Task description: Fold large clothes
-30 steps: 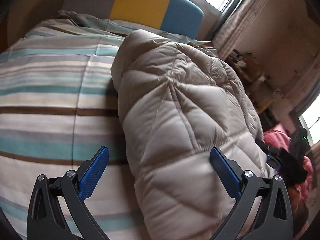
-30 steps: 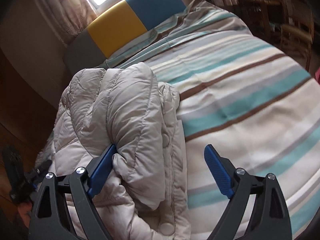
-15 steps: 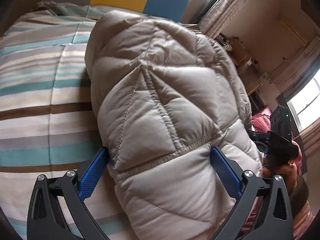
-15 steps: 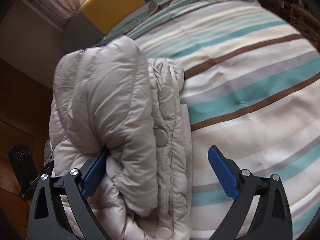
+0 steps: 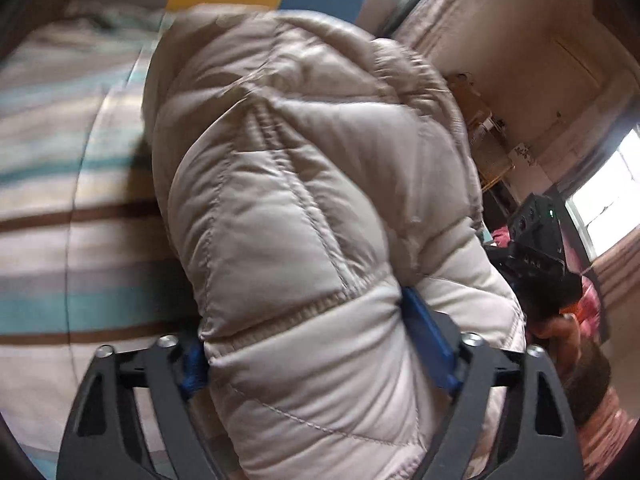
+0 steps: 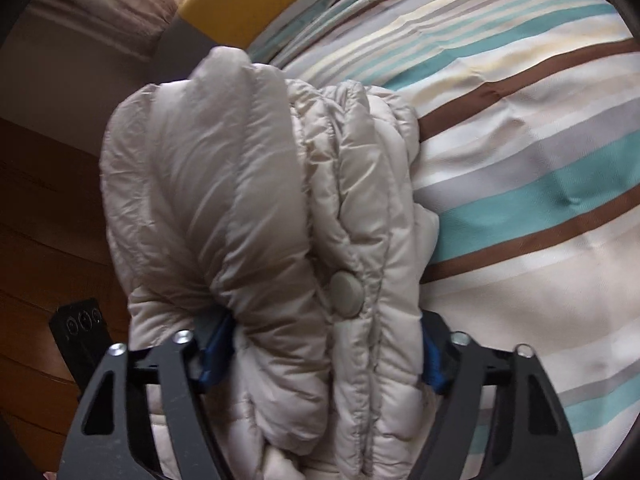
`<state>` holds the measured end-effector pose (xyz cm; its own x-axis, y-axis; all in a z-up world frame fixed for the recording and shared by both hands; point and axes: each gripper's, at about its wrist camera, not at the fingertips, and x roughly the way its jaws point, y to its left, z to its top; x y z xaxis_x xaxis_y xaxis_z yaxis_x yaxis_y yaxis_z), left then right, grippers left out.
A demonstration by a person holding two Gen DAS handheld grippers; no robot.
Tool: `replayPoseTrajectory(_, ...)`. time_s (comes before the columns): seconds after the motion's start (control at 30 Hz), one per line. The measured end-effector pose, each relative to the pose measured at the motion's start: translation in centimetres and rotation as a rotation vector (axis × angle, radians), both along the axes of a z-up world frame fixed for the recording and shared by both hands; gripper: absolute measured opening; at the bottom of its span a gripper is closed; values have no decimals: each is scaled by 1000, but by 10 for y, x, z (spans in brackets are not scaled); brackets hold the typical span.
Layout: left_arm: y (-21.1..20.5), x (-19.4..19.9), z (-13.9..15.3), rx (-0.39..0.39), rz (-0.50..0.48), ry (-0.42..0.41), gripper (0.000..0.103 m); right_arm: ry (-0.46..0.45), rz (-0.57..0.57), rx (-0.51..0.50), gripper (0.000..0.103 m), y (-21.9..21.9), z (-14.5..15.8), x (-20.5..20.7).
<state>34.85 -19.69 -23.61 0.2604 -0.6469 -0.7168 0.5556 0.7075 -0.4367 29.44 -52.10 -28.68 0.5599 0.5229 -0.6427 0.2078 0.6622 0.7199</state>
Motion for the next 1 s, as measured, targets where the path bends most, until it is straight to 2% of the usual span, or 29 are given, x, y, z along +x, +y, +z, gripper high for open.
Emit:
replayPoseTrajectory(0.07, -3, -9, 10, 5, -21, -45, 71, -34, -3, -3, 61, 4, 5, -7)
replayPoseTrajectory(0.2, -2, -21, 26, -7, -40, -123, 64, -116, -3, 13, 58, 10, 17, -22)
replayPoseTrajectory(0.3, 11, -31, 39, -45, -33, -174, 63, -156, -1, 37, 58, 17, 21, -29)
replayPoseTrajectory(0.53, 50, -44, 65, -66, -7, -256, 63, -228, 10, 74, 58, 53, 29, -41)
replayPoseTrajectory(0.8, 128, -47, 71, -56, 121, -274, 63, -248, 107, 76, 58, 145, 37, -2)
replayPoseTrajectory(1.0, 195, -40, 63, -51, 248, -242, 63, -234, 202, 31, 58, 213, 34, 41)
